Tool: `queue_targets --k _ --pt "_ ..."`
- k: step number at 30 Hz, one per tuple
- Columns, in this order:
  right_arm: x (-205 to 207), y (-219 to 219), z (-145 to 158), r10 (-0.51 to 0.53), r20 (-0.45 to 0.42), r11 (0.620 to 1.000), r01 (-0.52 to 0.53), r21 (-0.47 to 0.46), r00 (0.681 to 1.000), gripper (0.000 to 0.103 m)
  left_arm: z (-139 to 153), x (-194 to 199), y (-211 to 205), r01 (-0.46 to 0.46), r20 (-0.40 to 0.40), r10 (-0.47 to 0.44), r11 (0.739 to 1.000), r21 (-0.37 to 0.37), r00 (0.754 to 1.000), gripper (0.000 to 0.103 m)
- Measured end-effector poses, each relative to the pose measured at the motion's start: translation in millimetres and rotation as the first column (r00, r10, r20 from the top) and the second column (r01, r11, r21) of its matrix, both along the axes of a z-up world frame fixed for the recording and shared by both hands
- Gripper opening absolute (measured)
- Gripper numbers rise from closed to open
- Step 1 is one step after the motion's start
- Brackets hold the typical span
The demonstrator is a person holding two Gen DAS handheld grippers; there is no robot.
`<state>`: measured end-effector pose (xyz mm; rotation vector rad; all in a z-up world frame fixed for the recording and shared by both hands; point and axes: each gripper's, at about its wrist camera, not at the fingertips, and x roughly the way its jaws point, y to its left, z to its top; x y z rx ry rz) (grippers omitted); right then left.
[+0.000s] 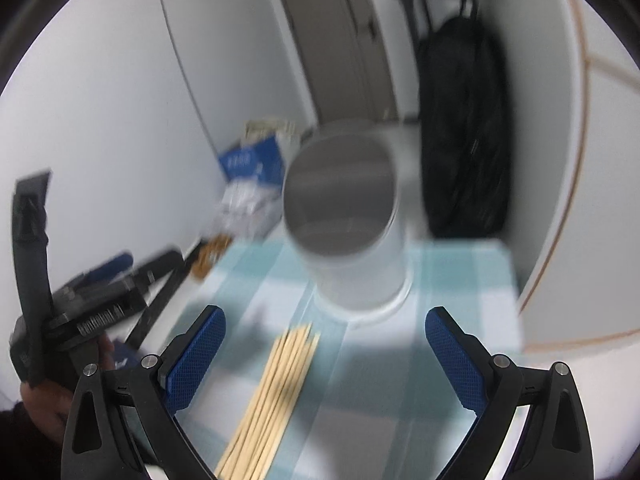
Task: Organize utensils
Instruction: 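Lower the right tool onto the chopstick pile and close on one chopstick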
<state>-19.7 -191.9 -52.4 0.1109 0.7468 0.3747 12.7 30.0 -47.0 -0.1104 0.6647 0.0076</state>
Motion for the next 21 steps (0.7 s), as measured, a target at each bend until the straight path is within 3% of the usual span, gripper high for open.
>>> queue_targets --k 3,11,12,16,18,21 --pt "8.0 12.4 -19.6 0.047 -0.095 0.999 -0.048 -0.008 0.994 0.086 -7.8 6.3 13.0 -0.013 -0.047 0.011 0.999 -0.037 0.999 0.098" --pt "25.9 43.5 -70.3 0.092 -0.285 0.992 -0.113 -0.059 0.954 0.071 -18.6 12.6 29.3 -0.045 -0.122 0.038 0.997 -0.061 0.992 0.098" --pt "27.8 45.2 -73.5 0.095 -0.295 0.992 -0.116 -0.056 0.951 0.065 -19.8 14.4 33.0 -0.055 -0.132 0.045 0.996 -0.074 0.99 0.098" --pt "40.0 54.3 -84.2 0.105 -0.324 0.989 -0.132 -0.063 0.94 0.063 -25.5 23.8 45.4 -0.076 -0.167 0.057 0.991 -0.111 0.984 0.098" --pt "46.7 60.1 -89.4 0.11 -0.358 0.988 -0.14 -0.059 0.927 0.047 -29.7 27.8 51.5 -0.091 -0.195 0.062 0.985 -0.143 0.979 0.098" --pt "49.8 68.2 -89.9 0.113 -0.369 0.985 -0.153 -0.079 0.922 0.042 -29.6 26.4 55.1 -0.111 -0.205 0.077 0.981 -0.162 0.976 0.098"
